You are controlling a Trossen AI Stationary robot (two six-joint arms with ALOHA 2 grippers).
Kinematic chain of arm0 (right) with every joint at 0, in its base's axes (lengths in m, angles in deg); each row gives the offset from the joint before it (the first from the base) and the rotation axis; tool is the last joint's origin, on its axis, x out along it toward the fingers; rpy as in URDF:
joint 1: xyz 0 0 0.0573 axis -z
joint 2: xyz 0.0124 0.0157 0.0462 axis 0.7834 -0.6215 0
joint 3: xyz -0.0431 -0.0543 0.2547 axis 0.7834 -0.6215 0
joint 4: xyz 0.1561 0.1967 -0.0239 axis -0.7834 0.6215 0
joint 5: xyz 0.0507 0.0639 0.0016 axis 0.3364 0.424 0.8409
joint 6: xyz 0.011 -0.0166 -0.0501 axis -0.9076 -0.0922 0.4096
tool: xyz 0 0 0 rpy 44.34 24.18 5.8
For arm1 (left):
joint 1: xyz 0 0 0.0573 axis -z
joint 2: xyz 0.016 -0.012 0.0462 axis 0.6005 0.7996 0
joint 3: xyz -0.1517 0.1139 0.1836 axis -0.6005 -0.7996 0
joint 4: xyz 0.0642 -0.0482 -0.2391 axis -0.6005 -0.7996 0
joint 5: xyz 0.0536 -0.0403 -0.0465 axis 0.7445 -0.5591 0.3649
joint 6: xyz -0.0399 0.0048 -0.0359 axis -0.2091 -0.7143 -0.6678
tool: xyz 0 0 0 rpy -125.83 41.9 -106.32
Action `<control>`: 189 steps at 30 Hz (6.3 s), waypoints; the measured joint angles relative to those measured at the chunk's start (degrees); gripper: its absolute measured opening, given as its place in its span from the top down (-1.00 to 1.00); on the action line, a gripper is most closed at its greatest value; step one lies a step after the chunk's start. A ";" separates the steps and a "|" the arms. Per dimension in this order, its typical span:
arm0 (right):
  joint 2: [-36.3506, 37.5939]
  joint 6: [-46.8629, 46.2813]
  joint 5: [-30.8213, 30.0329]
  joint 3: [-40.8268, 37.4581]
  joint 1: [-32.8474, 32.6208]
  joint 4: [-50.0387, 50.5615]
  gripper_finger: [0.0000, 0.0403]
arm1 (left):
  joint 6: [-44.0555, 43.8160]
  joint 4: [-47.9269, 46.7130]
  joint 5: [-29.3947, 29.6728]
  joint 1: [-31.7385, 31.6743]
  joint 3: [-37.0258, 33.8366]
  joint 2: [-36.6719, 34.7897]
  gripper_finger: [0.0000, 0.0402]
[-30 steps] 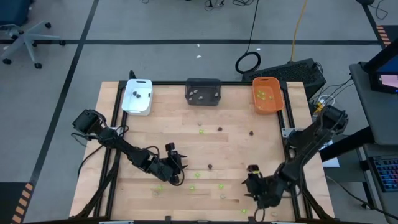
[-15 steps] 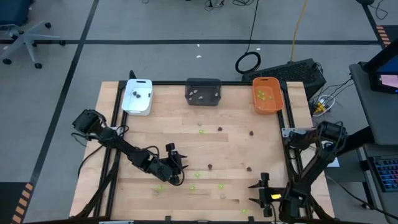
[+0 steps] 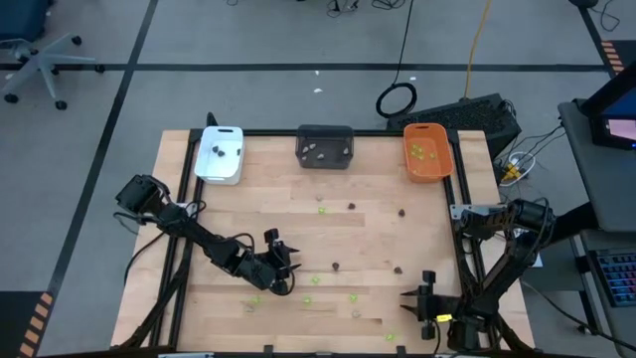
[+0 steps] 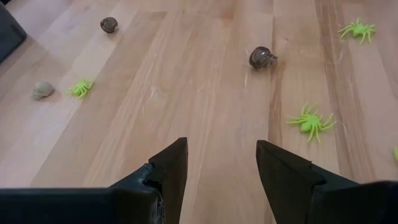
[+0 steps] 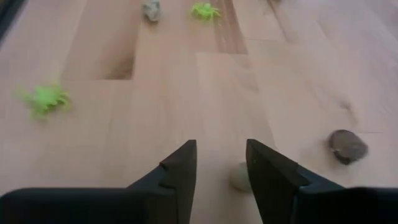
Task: Sort Halloween decoration
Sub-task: Put the white toy skull into the black bin
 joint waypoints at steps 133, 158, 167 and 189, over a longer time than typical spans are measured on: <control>2.03 68.15 12.35 -18.31 52.00 -90.74 0.79 | 5.16 0.74 6.21 -5.92 0.04 0.00 0.06; 4.53 52.42 31.91 -15.56 72.93 -91.64 0.79 | 6.21 0.63 6.26 -6.65 0.04 0.00 0.06; 4.92 62.50 31.91 -0.96 87.71 -65.81 0.79 | 6.19 0.61 6.34 -8.11 0.04 0.00 0.06; 0.63 64.23 39.32 10.38 96.90 -45.19 0.41 | -0.23 -2.32 3.41 -4.96 0.02 0.00 0.06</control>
